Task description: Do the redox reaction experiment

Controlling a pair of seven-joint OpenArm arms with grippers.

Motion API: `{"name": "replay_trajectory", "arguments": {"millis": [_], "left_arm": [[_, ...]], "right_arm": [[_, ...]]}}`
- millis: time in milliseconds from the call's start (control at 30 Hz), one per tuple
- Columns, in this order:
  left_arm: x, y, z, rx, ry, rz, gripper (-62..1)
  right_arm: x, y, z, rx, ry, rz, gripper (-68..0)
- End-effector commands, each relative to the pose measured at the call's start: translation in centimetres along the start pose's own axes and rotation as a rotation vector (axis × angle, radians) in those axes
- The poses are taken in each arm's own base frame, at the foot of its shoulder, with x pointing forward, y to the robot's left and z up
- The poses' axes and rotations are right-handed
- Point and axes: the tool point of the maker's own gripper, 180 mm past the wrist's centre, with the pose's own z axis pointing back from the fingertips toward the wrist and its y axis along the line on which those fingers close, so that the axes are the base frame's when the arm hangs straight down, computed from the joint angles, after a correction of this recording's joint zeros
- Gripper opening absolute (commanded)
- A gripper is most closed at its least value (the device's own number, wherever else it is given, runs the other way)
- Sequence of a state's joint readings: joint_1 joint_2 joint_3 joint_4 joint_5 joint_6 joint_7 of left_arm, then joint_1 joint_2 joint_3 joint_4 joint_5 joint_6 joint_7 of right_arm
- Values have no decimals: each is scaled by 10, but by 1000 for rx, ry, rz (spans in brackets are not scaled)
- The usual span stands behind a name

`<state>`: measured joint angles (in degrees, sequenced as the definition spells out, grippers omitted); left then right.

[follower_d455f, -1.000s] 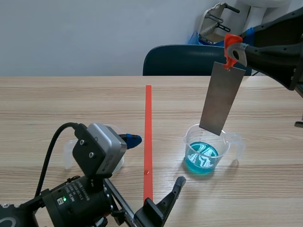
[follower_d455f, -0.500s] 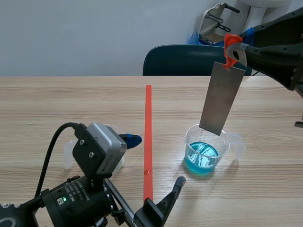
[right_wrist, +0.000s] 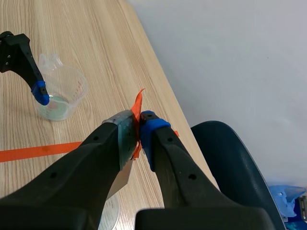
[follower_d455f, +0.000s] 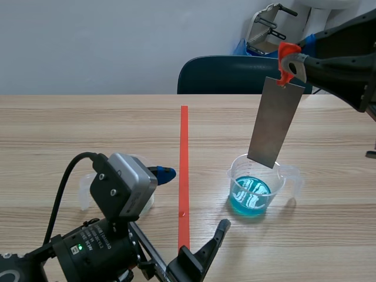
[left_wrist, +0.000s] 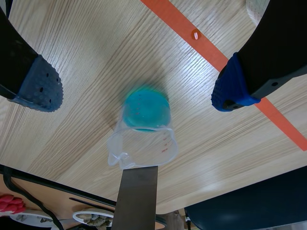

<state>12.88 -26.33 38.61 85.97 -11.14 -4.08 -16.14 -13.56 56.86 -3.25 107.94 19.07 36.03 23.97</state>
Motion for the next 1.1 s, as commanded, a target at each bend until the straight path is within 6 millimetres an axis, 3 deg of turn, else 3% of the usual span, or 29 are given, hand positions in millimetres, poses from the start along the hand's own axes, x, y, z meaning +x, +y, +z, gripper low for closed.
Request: {"name": "replay_trajectory", "arguments": {"millis": [0,1067], "left_arm": [[6,-2,-1,1,-25,11,14],[6,-2,-1,1,-25,11,14]], "right_arm": [[7,-5,1,-4,-19,16,-667],[4,-5,1,-4,-4,16,-667]]}}
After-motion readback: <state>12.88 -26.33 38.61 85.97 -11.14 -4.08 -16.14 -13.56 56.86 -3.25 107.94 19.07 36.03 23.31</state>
